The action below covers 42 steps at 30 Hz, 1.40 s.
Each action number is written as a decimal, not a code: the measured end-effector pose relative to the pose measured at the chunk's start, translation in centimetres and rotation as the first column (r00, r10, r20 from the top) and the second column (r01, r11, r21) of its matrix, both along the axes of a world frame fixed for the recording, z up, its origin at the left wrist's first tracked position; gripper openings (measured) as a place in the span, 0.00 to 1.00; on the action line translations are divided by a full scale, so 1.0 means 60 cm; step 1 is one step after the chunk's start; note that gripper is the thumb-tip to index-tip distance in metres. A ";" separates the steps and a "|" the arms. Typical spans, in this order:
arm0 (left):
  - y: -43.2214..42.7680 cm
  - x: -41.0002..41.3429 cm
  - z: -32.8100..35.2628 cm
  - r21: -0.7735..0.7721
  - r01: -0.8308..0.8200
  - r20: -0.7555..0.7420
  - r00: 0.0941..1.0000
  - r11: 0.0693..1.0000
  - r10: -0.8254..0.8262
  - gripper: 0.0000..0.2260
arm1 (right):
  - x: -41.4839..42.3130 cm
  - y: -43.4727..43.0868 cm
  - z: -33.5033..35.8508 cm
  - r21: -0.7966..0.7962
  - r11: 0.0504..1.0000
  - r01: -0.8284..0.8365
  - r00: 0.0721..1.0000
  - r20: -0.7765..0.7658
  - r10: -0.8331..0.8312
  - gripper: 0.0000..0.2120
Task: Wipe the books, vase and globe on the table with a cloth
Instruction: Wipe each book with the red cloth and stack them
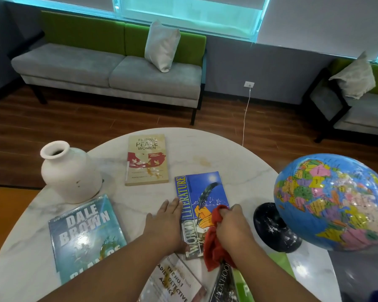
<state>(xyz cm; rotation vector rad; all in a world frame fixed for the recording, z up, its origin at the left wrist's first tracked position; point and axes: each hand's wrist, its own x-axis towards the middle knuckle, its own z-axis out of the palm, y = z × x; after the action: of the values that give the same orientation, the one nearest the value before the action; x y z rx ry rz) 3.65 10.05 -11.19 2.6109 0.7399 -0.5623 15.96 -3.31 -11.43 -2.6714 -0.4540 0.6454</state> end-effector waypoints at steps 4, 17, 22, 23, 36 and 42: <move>-0.002 0.003 0.000 0.005 0.004 0.002 1.000 1.000 -0.004 0.53 | 0.014 -0.001 -0.006 0.181 0.969 0.169 0.985 -0.055 -0.162 0.05; -0.003 0.002 -0.002 0.001 -0.002 -0.002 1.000 1.000 0.002 0.54 | 0.046 0.012 -0.011 0.172 0.982 0.083 0.995 -0.070 -0.072 0.08; -0.002 0.004 0.001 0.006 0.000 -0.001 1.000 1.000 0.000 0.53 | 0.057 0.018 0.004 0.130 0.988 0.084 0.995 0.039 -0.090 0.05; -0.002 0.004 0.002 0.008 0.001 -0.005 1.000 1.000 -0.001 0.53 | 0.054 0.018 -0.002 0.082 0.996 0.016 0.999 0.048 -0.020 0.04; -0.001 0.004 0.003 0.017 0.014 -0.018 1.000 1.000 -0.013 0.53 | 0.055 0.025 -0.010 0.006 0.991 -0.136 0.986 0.094 0.134 0.05; -0.002 0.004 0.003 0.019 0.017 -0.013 1.000 1.000 -0.017 0.53 | 0.048 0.024 -0.015 0.091 0.966 -0.240 0.971 0.034 0.238 0.05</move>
<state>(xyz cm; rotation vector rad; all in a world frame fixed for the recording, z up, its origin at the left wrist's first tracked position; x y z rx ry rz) 3.89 9.95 -11.02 2.6361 0.7318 -0.5806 18.85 -1.88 -12.31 -2.5585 -0.8025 0.6435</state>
